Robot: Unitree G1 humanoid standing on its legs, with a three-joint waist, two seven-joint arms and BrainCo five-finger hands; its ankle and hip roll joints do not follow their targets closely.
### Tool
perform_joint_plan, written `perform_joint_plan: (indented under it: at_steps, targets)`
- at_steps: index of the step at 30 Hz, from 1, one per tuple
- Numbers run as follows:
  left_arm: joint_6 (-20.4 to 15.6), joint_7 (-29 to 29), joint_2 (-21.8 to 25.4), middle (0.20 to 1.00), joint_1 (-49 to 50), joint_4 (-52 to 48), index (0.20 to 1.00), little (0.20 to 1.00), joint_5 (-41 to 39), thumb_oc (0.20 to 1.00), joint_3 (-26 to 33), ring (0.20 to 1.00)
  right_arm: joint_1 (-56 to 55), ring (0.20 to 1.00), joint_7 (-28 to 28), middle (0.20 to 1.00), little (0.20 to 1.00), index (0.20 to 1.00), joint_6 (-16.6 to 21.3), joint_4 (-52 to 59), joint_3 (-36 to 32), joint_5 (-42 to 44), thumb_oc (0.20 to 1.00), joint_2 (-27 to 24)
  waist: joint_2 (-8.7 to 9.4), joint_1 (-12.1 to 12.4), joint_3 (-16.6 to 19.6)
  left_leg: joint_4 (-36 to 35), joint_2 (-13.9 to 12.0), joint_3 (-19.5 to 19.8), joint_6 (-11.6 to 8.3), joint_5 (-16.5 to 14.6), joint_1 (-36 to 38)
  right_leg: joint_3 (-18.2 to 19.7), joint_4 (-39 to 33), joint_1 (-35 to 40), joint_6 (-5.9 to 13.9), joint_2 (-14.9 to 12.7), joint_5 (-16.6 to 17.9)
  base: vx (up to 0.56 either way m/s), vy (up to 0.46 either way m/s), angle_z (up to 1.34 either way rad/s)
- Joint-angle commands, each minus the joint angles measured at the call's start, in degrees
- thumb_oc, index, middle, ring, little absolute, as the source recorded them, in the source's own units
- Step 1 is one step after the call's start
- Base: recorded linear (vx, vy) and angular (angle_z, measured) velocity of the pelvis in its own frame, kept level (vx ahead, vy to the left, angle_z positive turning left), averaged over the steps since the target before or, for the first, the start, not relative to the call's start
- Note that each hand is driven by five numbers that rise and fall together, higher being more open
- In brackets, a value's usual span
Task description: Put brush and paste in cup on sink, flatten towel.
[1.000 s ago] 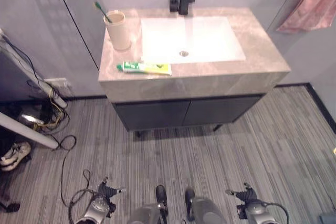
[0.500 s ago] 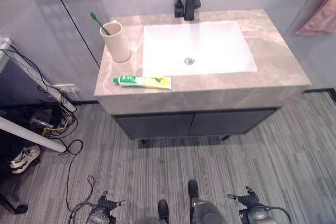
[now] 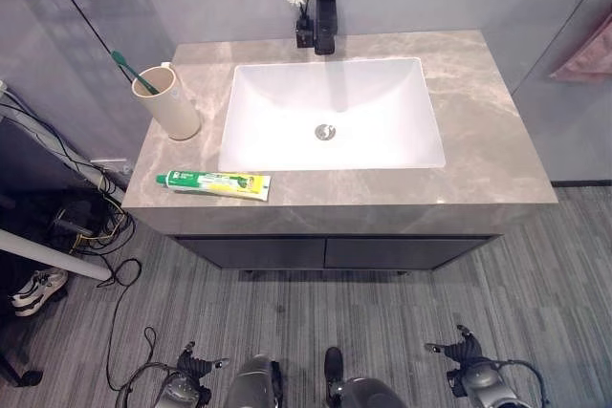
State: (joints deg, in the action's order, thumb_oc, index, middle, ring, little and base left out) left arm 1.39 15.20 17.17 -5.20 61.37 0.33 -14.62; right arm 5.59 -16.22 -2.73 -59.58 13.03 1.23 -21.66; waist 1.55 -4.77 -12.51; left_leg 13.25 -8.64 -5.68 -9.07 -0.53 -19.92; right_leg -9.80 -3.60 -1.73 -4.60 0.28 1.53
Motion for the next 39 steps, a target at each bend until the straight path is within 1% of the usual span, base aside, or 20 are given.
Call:
perform_joint_plan:
  at_steps: [1,2,4,5,6,7,9,17,22,23,24,25,26,27,28,29,30,32,34,39]
  targets:
    - [0.0,2.7,1.4,1.0,0.7,1.0,1.0,1.0,-0.1,1.0,-0.6,1.0,-0.2,1.0,-1.7,1.0,1.0,1.0,0.4,2.0,0.7,-2.7,1.0,-3.3,-2.99,0.7,0.0,-9.5,0.6,2.1,2.1,7.5,8.4,1.8,4.8,-2.3,11.44,-4.1,-1.3,0.18,0.208,-0.41]
    - [-0.2,2.5,1.2,1.0,1.2,1.5,1.0,1.0,0.0,1.0,-0.2,1.0,0.2,1.0,-1.3,1.0,1.0,1.0,0.4,2.3,1.5,-3.5,1.0,-3.2,-3.34,0.9,0.2,-9.5,1.1,3.9,2.41,5.6,10.2,3.0,5.4,-2.0,11.67,-4.2,-1.8,0.16,0.185,-0.68]
    - [-0.1,2.4,1.4,1.0,0.9,2.1,1.0,1.0,0.6,1.0,-0.5,1.0,0.2,1.0,-1.3,1.0,1.0,1.0,0.6,2.8,1.3,-3.4,1.0,-2.7,-3.69,0.4,1.2,-11.0,1.7,3.3,2.23,4.7,11.7,3.4,5.2,-2.0,12.26,-5.0,-1.3,0.1,0.199,-0.69]
    - [-0.2,2.5,1.5,1.0,1.2,2.0,1.0,1.0,0.9,1.0,-0.5,1.0,0.4,1.0,-1.2,1.0,1.0,1.0,0.6,3.1,1.2,-3.3,1.0,-2.4,-3.7,0.4,1.3,-10.1,2.7,3.3,2.51,3.9,11.9,3.9,5.4,-2.1,12.57,-5.7,-0.9,0.04,0.16,-0.3]
    - [-0.2,2.5,1.5,1.0,1.2,2.0,1.0,1.0,0.9,1.0,-0.5,1.0,0.4,1.0,-1.2,1.0,1.0,1.0,0.6,3.1,1.2,-3.3,1.0,-2.4,-3.68,0.4,1.3,-10.0,2.7,3.2,2.53,3.8,11.9,3.9,5.4,-2.1,12.59,-5.7,-0.9,0.07,0.257,-0.08]
    - [-0.2,2.4,1.6,1.0,1.5,2.4,1.0,1.0,1.1,1.0,-0.4,1.0,0.6,1.0,-1.1,1.0,1.0,1.0,0.3,3.3,1.0,-3.4,1.0,-1.7,-3.63,0.6,1.6,-8.9,4.4,2.4,3.37,2.1,12.2,5.1,5.4,-1.7,13.17,-7.1,-0.5,0.08,0.254,-0.01]
    - [-0.3,2.5,1.9,1.0,1.8,2.4,1.0,1.0,1.2,1.0,-0.4,1.0,0.7,1.0,-1.0,1.0,1.0,1.0,0.2,4.1,1.3,-3.7,1.0,-0.9,-3.68,0.8,1.6,-8.2,5.7,1.7,4.28,0.8,12.7,6.2,5.6,-1.5,13.95,-8.2,-0.3,0.08,0.32,-0.11]
    - [-0.9,3.4,4.1,1.0,2.1,0.8,1.0,1.0,2.3,1.0,0.9,1.0,1.9,1.0,-0.9,1.0,1.0,1.0,0.2,7.0,2.3,-6.3,1.0,-0.1,-2.95,1.5,1.2,-8.4,9.0,0.8,6.97,-1.2,12.8,8.0,7.6,-3.6,16.03,-11.5,2.1,0.0,0.212,-0.1]
    - [-0.9,3.3,4.2,1.0,2.3,1.2,1.0,1.0,2.3,1.0,1.1,1.0,2.3,1.0,-1.0,1.0,1.0,1.0,0.2,5.9,2.2,-6.1,1.0,0.2,-2.8,1.7,1.2,-8.5,9.4,0.7,7.26,-1.4,12.8,7.9,7.9,-3.9,16.2,-11.9,2.5,0.01,0.099,-0.05]
    - [-1.3,3.0,5.0,1.0,3.7,0.6,1.0,1.0,3.1,1.0,0.9,1.0,3.2,1.0,-0.8,1.0,1.0,1.0,0.2,4.5,2.1,-5.5,1.0,0.1,-2.43,2.4,1.0,-10.0,10.6,0.7,8.39,-1.4,13.5,7.2,11.0,-5.2,16.32,-12.6,4.7,0.06,0.297,0.02]
    - [-1.4,2.9,5.3,1.0,4.1,0.1,1.0,1.0,3.2,1.0,1.0,1.0,3.3,1.0,-0.7,1.0,1.0,1.0,0.3,4.5,2.2,-5.6,1.0,-0.1,-2.52,2.6,0.9,-10.5,10.6,0.9,8.67,-1.0,13.8,7.1,12.6,-5.8,16.13,-12.1,4.8,0.08,0.373,-0.01]
    - [-1.6,2.7,5.8,1.0,4.9,-0.9,1.0,1.0,3.7,1.0,0.9,1.0,3.7,1.0,-0.7,1.0,1.0,1.0,0.7,4.2,2.5,-5.6,1.0,-0.5,-2.79,2.7,0.7,-12.1,10.8,1.7,8.89,-0.5,14.5,7.3,14.7,-7.1,15.42,-9.7,3.7,0.03,0.124,-0.04]
    - [-1.6,2.7,5.8,1.0,4.9,-0.9,1.0,1.0,3.7,1.0,0.9,1.0,3.7,1.0,-0.7,1.0,1.0,1.0,0.7,4.1,2.6,-5.6,1.0,-0.5,-2.8,2.7,0.7,-12.1,10.8,1.8,8.87,-0.5,14.6,7.3,14.8,-7.1,15.41,-9.7,3.6,0.05,0.078,-0.04]
    - [-1.7,2.6,6.2,1.0,5.0,-1.3,1.0,1.0,4.2,1.0,0.5,1.0,3.7,1.0,-0.8,1.0,1.0,1.0,0.9,3.7,2.7,-5.4,1.0,-0.6,-2.82,2.4,0.9,-12.9,11.0,2.8,8.91,-0.2,14.9,8.8,13.8,-7.4,14.97,-7.7,2.4,0.07,-0.01,0.02]
    - [-2.3,2.8,7.1,1.0,4.7,-2.5,1.0,1.0,4.7,1.0,0.1,1.0,4.4,1.0,-1.2,1.0,1.0,1.0,1.1,2.7,2.8,-4.9,1.0,-0.9,-2.53,2.8,0.8,-13.9,11.3,4.1,8.73,0.2,15.4,9.4,10.5,-9.0,14.54,-6.6,2.7,0.07,-0.009,0.2]
    - [-2.2,2.8,7.1,1.0,4.7,-2.5,1.0,1.0,4.7,1.0,0.1,1.0,4.4,1.0,-1.2,1.0,1.0,1.0,1.1,2.6,2.8,-4.9,1.0,-0.9,-2.58,2.7,0.7,-13.9,11.2,4.2,8.72,0.2,15.5,9.3,10.3,-8.8,14.52,-6.6,2.8,0.03,-0.1,0.46]
    - [-2.6,3.4,8.6,1.0,3.6,-3.9,1.0,1.0,4.8,1.0,-0.2,1.0,6.4,1.0,-1.5,1.0,1.0,1.0,1.0,1.2,3.3,-4.8,1.0,-1.4,-2.17,2.6,-0.6,-13.0,11.5,5.5,8.42,0.2,14.9,8.4,7.1,-11.5,14.86,-7.7,5.4,0.0,-0.098,0.47]
    - [-2.9,3.2,10.1,1.0,3.7,-6.6,1.0,1.0,5.7,1.0,-0.9,1.0,6.0,1.0,-1.3,1.0,1.0,1.0,1.1,0.6,3.1,-4.3,1.0,-1.5,-1.6,3.0,-0.3,-12.7,12.0,7.1,8.36,0.6,14.2,10.1,7.2,-10.2,14.93,-7.1,4.7,0.01,-0.103,0.73]
    - [-3.5,3.4,11.2,1.0,4.5,-9.4,1.0,1.0,6.4,1.0,-1.0,1.0,6.5,1.0,-1.2,1.0,1.0,1.0,1.1,-1.0,2.8,-3.7,1.0,-1.9,-1.59,3.9,0.1,-13.9,11.7,7.7,8.03,1.2,14.0,8.2,5.9,-9.3,14.91,-7.4,4.7,0.0,-0.087,1.08]
    - [-4.3,2.5,14.6,1.0,7.0,-15.8,1.0,1.0,6.4,1.0,-0.7,1.0,7.0,1.0,-0.9,1.0,1.0,1.0,0.9,-5.4,1.3,-3.5,1.0,-3.2,-2.23,5.0,0.9,-14.1,11.7,9.8,7.22,1.5,13.5,5.9,4.1,-7.7,14.65,-7.9,4.5,0.06,-0.111,0.36]
